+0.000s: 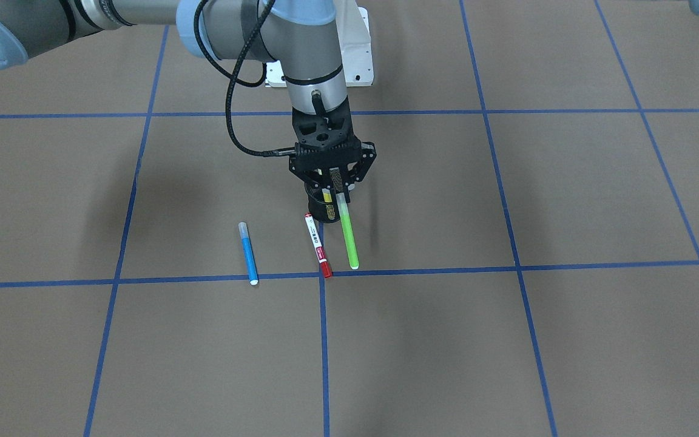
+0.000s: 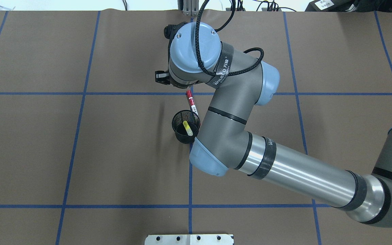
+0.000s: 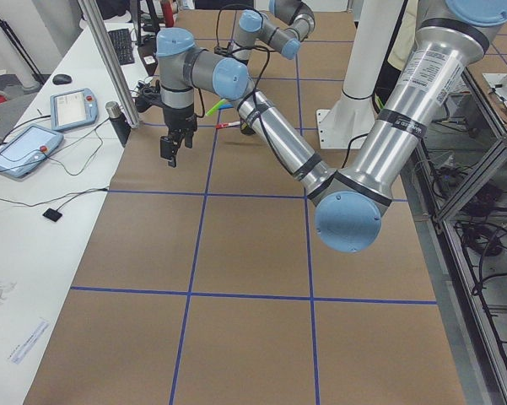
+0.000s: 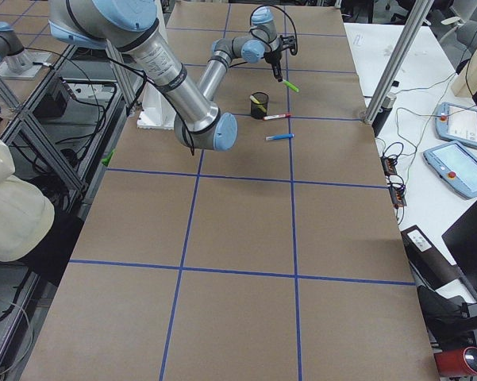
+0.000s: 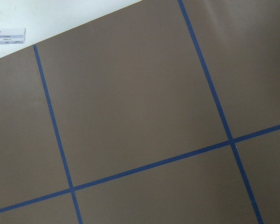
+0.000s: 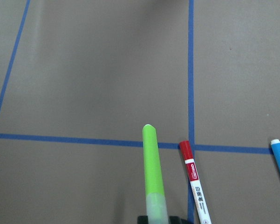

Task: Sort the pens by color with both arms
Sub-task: 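Lower the green highlighter onto the table beside the red marker, release, then withdraw the right arm while the left arm moves toward the cup, then move the left gripper over the black mesh pen cup, then lower the left gripper into the cup and grasp the yellow highlighter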

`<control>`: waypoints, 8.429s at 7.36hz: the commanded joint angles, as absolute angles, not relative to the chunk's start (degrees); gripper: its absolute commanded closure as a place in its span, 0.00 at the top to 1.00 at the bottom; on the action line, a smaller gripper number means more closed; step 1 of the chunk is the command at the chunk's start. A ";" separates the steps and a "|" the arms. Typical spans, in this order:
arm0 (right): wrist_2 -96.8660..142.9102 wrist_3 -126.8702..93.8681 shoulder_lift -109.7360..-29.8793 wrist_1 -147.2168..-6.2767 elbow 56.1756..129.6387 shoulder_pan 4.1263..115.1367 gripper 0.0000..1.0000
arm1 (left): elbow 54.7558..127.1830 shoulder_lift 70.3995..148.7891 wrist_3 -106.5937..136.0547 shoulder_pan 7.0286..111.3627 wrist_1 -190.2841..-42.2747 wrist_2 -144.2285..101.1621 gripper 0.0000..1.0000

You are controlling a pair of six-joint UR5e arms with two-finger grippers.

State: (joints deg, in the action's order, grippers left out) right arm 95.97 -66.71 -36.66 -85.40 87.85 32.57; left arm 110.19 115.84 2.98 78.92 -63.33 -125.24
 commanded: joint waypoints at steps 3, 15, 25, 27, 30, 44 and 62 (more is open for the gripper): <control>93.25 -64.87 -34.72 -78.49 77.53 32.61 0.00 | 109.87 115.23 2.47 78.93 -63.63 -125.16 0.99; 93.34 -60.73 -35.33 -75.59 72.69 31.11 0.28 | 109.86 114.87 2.29 78.84 -63.72 -125.07 0.99; 103.43 -57.59 -50.06 -83.21 94.43 38.13 1.00 | 110.48 118.56 13.06 78.23 -63.19 -125.24 0.99; 108.97 -52.15 -55.61 -88.22 101.13 42.87 1.00 | 112.40 119.62 20.52 74.38 -63.11 -125.16 0.99; 110.99 -45.99 -62.73 -90.53 105.81 46.83 1.00 | 114.17 123.12 37.20 66.04 -63.37 -124.37 0.99; 127.00 -6.87 -79.98 -90.09 100.38 69.96 1.00 | 96.96 144.31 83.05 29.37 -68.54 -99.50 0.99; 126.91 -6.86 -80.42 -90.00 100.37 70.05 1.00 | 90.79 144.40 89.74 22.32 -74.88 -91.76 0.19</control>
State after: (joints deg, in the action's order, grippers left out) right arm 126.91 -6.86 -80.46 -90.00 100.37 70.05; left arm 90.78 144.45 89.66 22.33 -74.92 -91.77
